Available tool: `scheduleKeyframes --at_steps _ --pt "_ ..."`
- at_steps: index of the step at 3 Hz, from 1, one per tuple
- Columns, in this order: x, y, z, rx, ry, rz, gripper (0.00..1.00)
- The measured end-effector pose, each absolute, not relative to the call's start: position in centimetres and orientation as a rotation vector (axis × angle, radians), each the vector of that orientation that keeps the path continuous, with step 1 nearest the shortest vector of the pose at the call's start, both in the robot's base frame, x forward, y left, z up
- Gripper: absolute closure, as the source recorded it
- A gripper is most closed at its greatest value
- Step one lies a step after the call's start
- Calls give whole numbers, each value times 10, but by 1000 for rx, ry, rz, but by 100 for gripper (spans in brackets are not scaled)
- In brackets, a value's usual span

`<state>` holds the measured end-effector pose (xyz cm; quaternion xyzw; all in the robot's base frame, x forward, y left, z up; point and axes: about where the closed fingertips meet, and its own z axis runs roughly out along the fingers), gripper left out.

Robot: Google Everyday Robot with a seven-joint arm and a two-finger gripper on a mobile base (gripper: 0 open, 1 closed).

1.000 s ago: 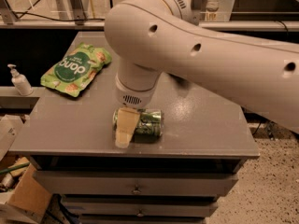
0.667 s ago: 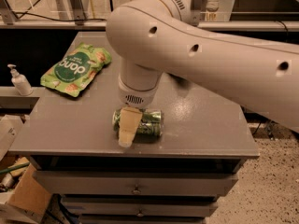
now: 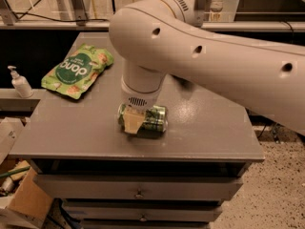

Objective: Place green can upright

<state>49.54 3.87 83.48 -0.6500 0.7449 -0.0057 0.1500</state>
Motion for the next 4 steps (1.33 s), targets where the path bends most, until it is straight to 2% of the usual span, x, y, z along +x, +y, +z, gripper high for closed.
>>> scheduleKeyframes --at_steps 2,3,4 --pt "494 43 843 -1847 2111 10 87" --pt "496 46 867 -1771 2019 96 100" --pt "505 51 901 -1670 1886 234 100"
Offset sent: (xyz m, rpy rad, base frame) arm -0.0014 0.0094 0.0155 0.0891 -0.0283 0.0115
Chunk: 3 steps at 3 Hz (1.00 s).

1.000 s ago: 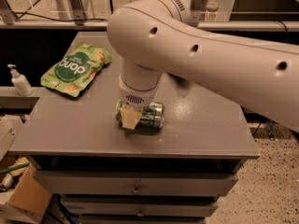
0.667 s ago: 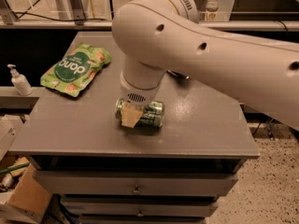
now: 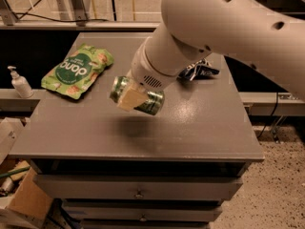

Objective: Place green can upright

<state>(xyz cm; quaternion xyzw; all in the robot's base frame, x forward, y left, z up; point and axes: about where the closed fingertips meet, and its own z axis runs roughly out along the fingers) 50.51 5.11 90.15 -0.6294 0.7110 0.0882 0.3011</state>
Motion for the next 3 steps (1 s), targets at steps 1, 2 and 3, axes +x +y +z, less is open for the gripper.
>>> scheduleKeyframes --at_steps 1,2,3 --pt "516 56 928 -1575 1756 382 100" --pt "525 63 941 -1455 1632 572 100" --pt "524 75 952 -1313 1536 775 100"
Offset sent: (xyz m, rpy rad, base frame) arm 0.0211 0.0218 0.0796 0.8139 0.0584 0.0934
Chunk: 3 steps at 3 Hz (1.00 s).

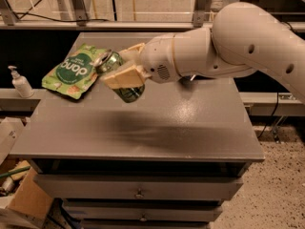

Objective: Place green can upright

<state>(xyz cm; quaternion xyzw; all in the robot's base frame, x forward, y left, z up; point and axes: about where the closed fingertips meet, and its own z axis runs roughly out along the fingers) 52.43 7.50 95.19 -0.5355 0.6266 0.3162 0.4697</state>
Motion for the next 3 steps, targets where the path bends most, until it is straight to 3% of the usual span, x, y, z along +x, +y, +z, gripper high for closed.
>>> scheduleKeyframes --at_steps 1,3 --pt "525 77 967 -1170 1452 925 100" --pt "527 66 939 -1022 1429 1031 100"
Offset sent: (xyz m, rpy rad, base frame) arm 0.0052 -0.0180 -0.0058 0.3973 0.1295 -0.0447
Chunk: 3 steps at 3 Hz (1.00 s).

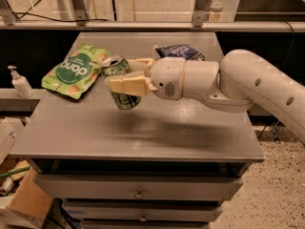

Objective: Place green can upright

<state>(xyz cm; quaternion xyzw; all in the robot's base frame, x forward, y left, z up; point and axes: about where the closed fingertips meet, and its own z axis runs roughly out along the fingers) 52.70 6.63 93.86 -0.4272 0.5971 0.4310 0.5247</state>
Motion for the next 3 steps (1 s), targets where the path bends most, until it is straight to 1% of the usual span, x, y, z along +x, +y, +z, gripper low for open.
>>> scheduleKeyframes --at_steps 3 --pt "538 69 888 -1002 1415 1011 100"
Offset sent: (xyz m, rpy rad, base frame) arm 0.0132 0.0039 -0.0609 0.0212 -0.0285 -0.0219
